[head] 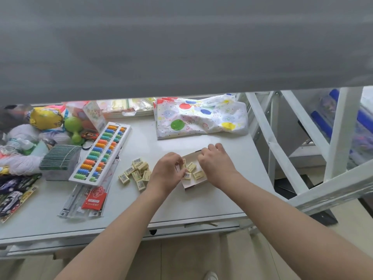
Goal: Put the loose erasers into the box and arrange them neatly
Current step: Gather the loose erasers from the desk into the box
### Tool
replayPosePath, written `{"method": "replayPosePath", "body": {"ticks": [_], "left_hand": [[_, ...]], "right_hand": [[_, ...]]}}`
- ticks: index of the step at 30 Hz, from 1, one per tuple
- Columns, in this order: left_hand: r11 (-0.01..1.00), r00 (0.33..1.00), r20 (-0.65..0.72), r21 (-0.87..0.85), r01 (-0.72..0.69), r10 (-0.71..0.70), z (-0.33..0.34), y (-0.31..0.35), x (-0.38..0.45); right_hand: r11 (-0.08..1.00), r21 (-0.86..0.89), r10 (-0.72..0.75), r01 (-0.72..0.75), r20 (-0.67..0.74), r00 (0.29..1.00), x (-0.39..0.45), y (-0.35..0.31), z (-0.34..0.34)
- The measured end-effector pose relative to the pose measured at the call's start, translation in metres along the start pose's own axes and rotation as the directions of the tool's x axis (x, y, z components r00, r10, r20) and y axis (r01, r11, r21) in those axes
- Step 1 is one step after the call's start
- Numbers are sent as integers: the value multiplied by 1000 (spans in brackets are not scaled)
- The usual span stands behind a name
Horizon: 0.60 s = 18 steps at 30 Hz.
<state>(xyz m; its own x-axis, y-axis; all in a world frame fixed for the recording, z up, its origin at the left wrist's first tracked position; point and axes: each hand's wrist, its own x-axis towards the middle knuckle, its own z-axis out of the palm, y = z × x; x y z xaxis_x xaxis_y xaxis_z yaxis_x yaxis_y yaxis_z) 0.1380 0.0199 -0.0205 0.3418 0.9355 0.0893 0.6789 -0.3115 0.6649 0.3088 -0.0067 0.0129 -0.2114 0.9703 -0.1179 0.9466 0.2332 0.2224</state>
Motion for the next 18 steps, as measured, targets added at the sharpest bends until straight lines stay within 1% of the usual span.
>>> {"method": "replayPosePath", "body": {"ticks": [2, 4, 7, 9, 12, 16, 17, 18], "left_hand": [[997, 999, -3, 64, -42, 42, -1, 0, 0], [978, 995, -19, 186, -92, 98, -3, 0, 1], [928, 990, -11, 349, -130, 142, -4, 0, 2], [899, 987, 0, 414, -143, 158, -3, 0, 1], [903, 991, -2, 414, -118, 130, -2, 0, 1], [920, 994, 34, 378, -108, 102, -5, 0, 1], [930, 994, 16, 352, -106, 107, -7, 0, -2], [945, 994, -31, 315, -92, 107, -9, -2, -6]], "right_hand": [[1000, -12, -19, 19, 42, 999, 2, -1, -3], [1000, 5, -30, 30, 60, 998, 3, 1, 0], [997, 38, -73, 71, 56, 996, 2, 2, 10], [994, 77, -85, 80, 56, 995, 3, 2, 16], [974, 223, -52, 45, 27, 998, 6, 6, 20], [851, 525, 37, -5, -52, 998, -1, 18, 16], [822, 570, 80, -13, -94, 992, -5, 22, 16], [800, 599, 123, -17, -137, 983, -8, 25, 16]]}}
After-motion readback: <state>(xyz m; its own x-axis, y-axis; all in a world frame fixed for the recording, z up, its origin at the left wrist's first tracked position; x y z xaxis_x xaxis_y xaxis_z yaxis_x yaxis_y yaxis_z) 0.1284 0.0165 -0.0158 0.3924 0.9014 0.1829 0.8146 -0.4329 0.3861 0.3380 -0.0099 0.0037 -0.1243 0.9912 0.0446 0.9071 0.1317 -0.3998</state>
